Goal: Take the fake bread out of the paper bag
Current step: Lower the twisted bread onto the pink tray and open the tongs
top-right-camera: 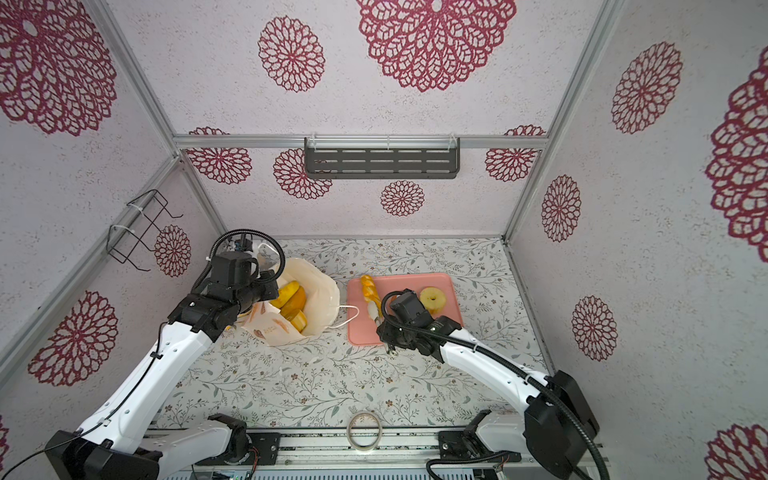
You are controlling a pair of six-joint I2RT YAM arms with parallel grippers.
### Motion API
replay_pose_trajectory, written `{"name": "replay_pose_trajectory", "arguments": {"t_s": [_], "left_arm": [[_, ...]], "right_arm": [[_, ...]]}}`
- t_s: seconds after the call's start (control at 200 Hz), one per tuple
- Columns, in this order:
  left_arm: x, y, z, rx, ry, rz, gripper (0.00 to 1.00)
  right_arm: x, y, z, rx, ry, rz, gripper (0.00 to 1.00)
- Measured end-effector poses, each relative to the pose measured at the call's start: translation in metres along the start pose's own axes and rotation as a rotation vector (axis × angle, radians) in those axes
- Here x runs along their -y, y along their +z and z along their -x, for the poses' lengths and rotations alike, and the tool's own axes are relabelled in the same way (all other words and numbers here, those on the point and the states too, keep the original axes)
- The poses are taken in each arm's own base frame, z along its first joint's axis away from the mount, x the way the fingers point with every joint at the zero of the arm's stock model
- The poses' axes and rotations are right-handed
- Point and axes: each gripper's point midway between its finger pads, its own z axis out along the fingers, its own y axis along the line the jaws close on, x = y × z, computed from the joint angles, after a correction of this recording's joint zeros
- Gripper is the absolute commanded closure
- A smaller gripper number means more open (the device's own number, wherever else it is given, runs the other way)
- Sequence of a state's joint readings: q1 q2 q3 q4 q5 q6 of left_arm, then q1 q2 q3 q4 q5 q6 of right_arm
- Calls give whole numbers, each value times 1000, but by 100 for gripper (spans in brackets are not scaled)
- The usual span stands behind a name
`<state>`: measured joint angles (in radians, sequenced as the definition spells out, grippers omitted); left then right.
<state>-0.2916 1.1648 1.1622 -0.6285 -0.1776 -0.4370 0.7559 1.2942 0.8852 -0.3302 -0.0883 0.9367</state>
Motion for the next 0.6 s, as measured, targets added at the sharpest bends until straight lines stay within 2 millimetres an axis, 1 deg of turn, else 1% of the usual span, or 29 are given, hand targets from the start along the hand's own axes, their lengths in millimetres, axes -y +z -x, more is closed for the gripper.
{"name": "replay_pose_trajectory", "arguments": {"t_s": [0.2,0.405,0.6], "left_arm": [[0,1,-1,-2,-1,-4,100],[-2,3,-6,-9,-3,-1,100],[-4,4,-7,-7,-6,-1,100]], "right_arm": [[-13,16,-6,-19,22,39,100],[-24,25,-20,-42,29,57,100],[-23,28,-28,-43,44,51,100]]}}
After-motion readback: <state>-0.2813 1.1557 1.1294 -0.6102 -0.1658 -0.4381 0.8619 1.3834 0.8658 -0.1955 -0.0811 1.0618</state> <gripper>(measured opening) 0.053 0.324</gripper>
